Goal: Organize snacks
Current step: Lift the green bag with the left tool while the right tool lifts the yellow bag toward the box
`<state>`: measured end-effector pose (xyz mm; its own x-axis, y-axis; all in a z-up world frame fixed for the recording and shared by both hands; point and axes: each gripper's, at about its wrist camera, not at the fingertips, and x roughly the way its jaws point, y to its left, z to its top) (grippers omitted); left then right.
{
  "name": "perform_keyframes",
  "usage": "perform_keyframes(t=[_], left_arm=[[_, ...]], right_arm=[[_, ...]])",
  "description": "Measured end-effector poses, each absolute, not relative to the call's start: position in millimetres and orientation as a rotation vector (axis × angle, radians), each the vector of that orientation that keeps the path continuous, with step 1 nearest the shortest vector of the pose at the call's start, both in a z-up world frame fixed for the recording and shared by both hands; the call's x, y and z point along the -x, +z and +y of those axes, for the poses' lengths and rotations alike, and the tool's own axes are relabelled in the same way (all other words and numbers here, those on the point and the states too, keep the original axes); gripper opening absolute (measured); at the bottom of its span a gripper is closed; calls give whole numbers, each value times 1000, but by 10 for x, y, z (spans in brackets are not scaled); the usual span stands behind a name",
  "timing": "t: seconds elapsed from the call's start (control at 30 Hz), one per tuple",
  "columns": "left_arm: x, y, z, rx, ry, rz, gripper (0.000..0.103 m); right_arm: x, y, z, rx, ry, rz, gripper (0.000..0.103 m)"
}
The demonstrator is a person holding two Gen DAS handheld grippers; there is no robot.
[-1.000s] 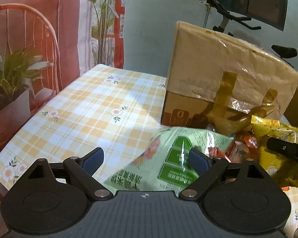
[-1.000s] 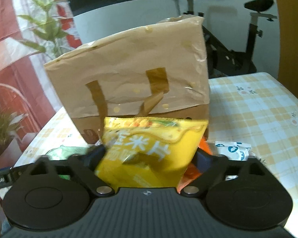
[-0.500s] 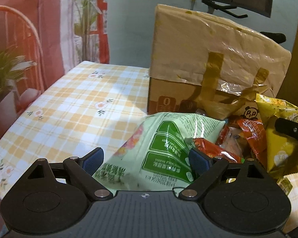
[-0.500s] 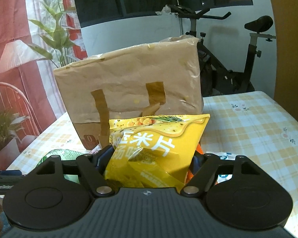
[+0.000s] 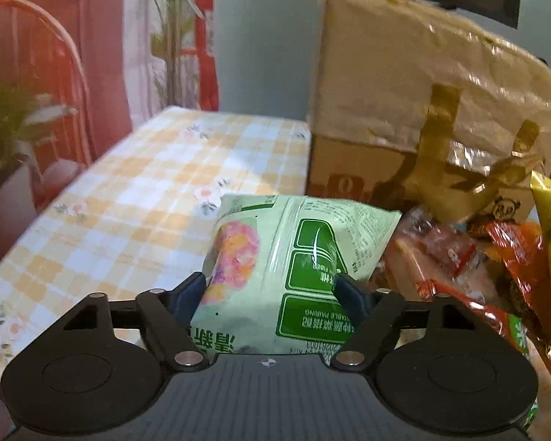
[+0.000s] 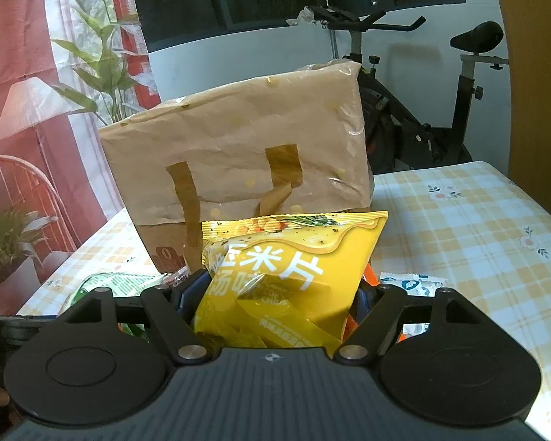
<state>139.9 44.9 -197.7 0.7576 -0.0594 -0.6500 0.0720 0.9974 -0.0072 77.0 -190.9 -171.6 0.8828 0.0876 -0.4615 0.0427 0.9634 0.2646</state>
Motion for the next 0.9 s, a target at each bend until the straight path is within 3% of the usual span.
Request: perform_keyframes(t=[0.9], left_arm=[[-1019,-1060,597,63,-28,436,74]], right_arm=[[-601,-1387,-2064,-261,-14,350,77]])
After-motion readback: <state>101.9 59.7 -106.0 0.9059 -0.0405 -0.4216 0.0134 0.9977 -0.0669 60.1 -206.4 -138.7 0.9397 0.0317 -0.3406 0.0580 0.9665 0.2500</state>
